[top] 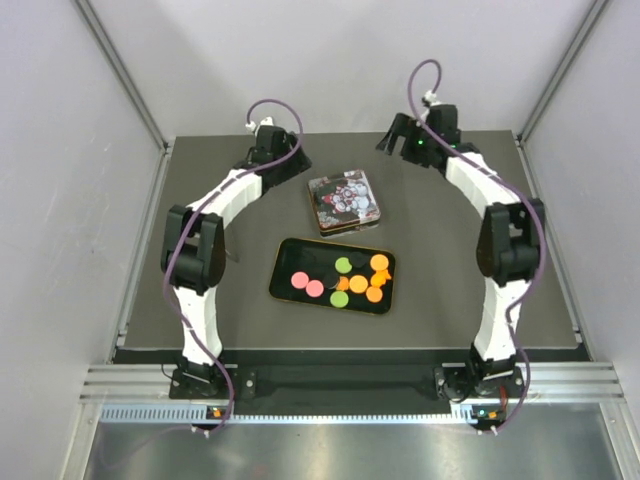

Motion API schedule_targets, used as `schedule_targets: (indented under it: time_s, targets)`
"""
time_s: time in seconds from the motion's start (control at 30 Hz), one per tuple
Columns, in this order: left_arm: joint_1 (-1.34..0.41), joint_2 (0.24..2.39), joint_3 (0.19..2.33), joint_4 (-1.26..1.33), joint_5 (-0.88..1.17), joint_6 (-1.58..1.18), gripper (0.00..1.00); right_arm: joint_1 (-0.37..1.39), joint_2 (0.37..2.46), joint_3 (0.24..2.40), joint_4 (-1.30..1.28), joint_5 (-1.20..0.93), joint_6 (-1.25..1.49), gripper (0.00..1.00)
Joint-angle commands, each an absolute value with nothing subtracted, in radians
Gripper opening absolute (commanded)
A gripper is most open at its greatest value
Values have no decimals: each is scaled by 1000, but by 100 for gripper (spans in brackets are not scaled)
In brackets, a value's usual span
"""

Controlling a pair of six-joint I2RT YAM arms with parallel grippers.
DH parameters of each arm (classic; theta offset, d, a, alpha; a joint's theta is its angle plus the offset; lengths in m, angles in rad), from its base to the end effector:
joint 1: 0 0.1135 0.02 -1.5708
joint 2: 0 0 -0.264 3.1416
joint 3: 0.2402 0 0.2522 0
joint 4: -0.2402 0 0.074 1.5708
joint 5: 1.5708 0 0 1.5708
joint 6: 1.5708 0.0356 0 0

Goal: Pack the cookies

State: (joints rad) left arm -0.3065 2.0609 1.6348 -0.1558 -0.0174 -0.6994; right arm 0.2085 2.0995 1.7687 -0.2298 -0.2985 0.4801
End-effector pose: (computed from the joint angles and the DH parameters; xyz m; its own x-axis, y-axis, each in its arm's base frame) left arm 0.4613 -0.1453 0.2396 -0.5863 -0.4896 -0.6454 -0.1171 0.8396 -0.5305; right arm 0.4829 0.1129 0.2612 -0.6653 0.3105 -0.6790 -0.1513 0.8345 0.5299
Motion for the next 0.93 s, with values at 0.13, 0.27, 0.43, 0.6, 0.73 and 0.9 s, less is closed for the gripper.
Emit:
schedule_targets:
  time_s: [0.13, 0.27, 0.43, 0.6, 0.73, 0.9]
  targets:
    - [-307, 1712, 1441, -178, -5, -644, 73, 190, 1659, 1389, -32, -236, 518, 100]
    - [-316, 1487, 1231, -124, 54, -647, 74, 187, 1452, 1211, -12, -175, 514, 100]
    - [-316, 1264, 1014, -152, 35, -609, 76, 186, 1292, 988, 27, -129, 531, 100]
    - [-316, 1114, 904, -150, 15, -603, 77, 183, 1256, 922, 54, -104, 520, 100]
    - [-316, 1100, 910, -178, 9, -581, 77, 184, 1267, 914, 84, -123, 537, 100]
    - [-316, 1104, 900, -166, 24, -580, 77, 184, 1250, 893, 104, -104, 537, 100]
